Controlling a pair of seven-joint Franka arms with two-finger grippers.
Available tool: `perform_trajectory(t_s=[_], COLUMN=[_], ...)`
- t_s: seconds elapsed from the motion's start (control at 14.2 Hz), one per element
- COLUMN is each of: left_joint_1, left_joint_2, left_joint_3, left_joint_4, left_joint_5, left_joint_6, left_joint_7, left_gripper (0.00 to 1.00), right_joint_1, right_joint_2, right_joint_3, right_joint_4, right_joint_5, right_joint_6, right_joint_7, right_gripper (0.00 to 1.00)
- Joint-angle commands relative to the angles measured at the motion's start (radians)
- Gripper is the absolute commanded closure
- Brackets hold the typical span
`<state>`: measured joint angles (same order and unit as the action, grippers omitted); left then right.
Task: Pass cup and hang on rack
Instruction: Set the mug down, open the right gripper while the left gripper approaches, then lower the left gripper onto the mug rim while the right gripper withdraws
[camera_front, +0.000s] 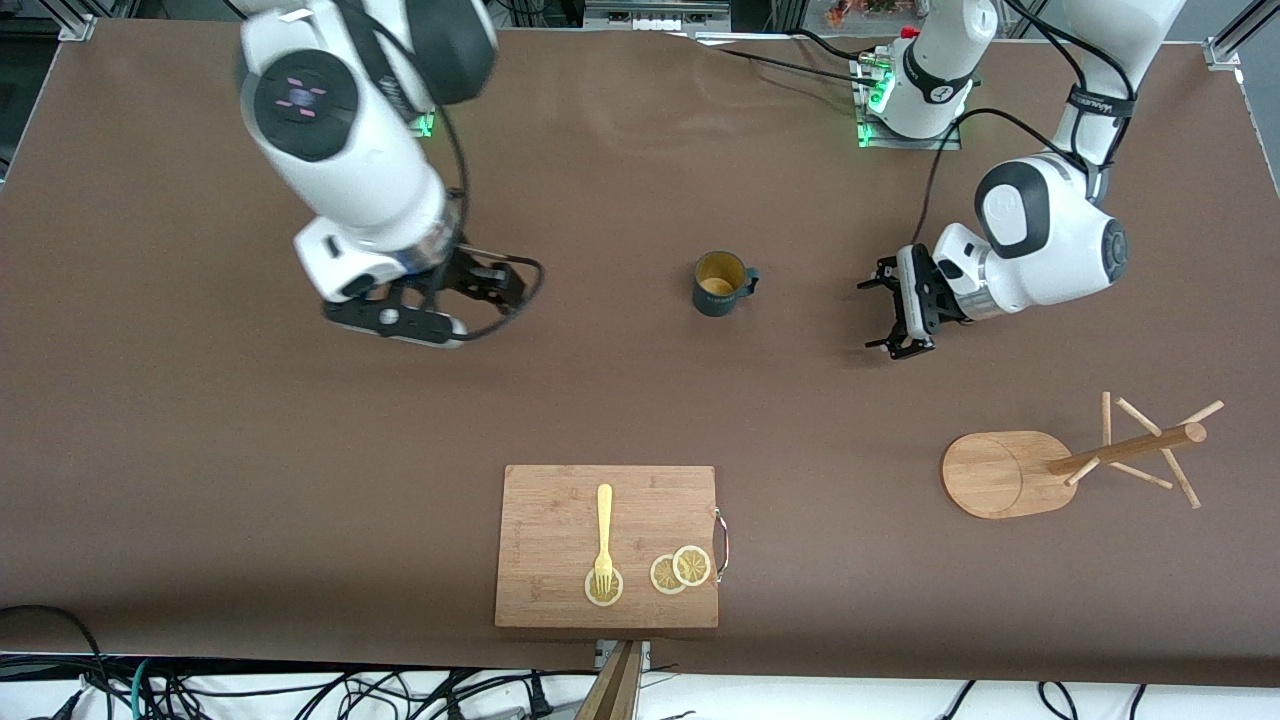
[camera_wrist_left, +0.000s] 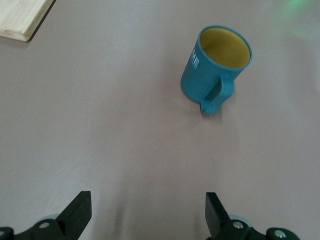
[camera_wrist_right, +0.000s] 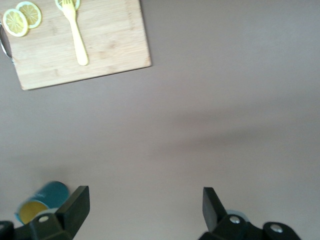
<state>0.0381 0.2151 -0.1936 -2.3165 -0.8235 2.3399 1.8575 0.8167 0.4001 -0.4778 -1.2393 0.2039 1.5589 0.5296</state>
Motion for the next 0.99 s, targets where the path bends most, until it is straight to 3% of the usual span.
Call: perform_trajectory(t_s=[0.0, 0.21, 0.56, 0.71, 0.92], left_joint_1=[-0.001, -0.007, -0.033, -0.047, -0.07], left_joint_2=[-0.003, 0.053, 0.119, 0.147, 0.188], left_joint_3=[-0.067, -0.113, -0.115, -0.118, -0.144], left_joint_4=[-0.081, -0.101, -0.121, -0.123, -0.112], left_joint_5=[-0.171, -0.278, -0.535, -0.618, -0.773], left_joint_6=[0.091, 0.117, 0.119, 0.121, 0.148], left_joint_7=[0.129, 0.218, 0.446, 0.541, 0.661], left_gripper=[0.0, 0.0, 0.0, 0.0, 0.0], right_joint_1=[0.01, 0.012, -0.014, -0.095, -0.362], right_joint_2=[-0.156, -0.23, -0.241, -0.242, -0.283], right_joint_3=[-0.079, -0.18, -0.18, -0.106, 0.169], right_joint_4=[-0.136, -0.258, -0.25, -0.25, -0.27], right_joint_5=[0.014, -0.017, -0.084, -0.099, -0.158], right_joint_6=[-0.031, -0.025, -0.033, -0.037, -0.036], right_joint_7=[-0.133, -0.277, -0.42, -0.462, -0.462], right_gripper=[0.0, 0.0, 0.0, 0.0, 0.0])
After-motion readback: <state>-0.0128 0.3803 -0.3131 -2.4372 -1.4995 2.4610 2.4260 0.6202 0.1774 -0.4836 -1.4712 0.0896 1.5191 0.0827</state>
